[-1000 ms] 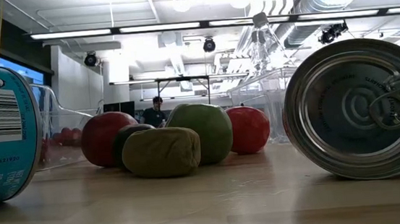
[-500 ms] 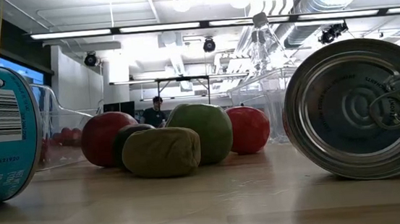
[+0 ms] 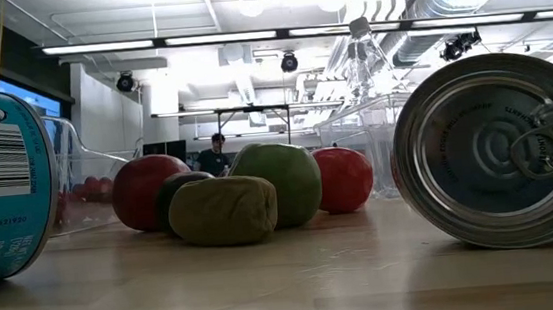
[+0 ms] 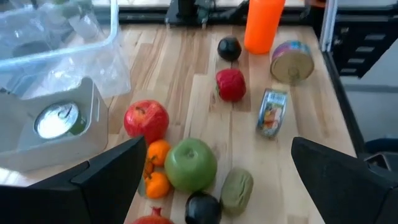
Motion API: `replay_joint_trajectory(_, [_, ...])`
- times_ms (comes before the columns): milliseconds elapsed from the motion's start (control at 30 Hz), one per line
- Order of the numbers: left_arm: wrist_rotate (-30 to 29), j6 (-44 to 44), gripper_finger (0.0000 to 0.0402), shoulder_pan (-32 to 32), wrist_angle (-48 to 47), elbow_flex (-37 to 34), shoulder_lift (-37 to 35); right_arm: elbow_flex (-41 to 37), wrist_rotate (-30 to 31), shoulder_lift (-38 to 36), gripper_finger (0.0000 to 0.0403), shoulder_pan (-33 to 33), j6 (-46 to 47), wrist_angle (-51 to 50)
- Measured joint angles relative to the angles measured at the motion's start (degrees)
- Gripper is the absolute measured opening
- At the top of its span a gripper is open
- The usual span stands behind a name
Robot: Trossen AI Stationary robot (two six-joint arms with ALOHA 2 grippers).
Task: Pick & Place Food Item
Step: Put the red tomato into the left transparent bin
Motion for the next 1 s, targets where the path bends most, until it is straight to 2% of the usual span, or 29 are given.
replay_joint_trajectory(200, [0.1,3.5,0.039,1.1,1.2,0.0,0.2,2.8,-4.2,0.0,0.0321,-2.0,-0.2,-4.5])
replay_joint_trajectory(333, [0.0,3.9,0.039,1.9,1.0,0.0,0.2,6.0,-4.9,0.0,0.0311,-4.1,0.3,-8.3])
replay_joint_trajectory(400, [0.0,3.9,0.039,2.0,1.0,0.0,0.2,7.8,-7.9,0.0,0.0306,-5.4,2.9,-12.8])
replay_joint_trajectory(633, [0.6,2.8,0.039,1.1,1.0,0.0,0.2,14.6,-25.7,0.0,0.028,-11.7,26.1,-39.7])
replay_joint_trajectory(833, [2.3,2.7,0.039,0.0,1.0,0.0,0.2,14.8,-44.1,0.4,0.0273,-17.4,53.8,-61.8])
replay_joint_trajectory(933, [2.3,2.2,0.039,-0.3,1.0,0.0,0.2,13.3,-49.5,2.3,0.0272,-19.5,62.7,-68.7])
replay_joint_trajectory(1000, [2.3,1.3,0.039,-0.5,1.0,0.0,0.2,12.1,-50.4,4.0,0.0272,-20.1,64.7,-72.0])
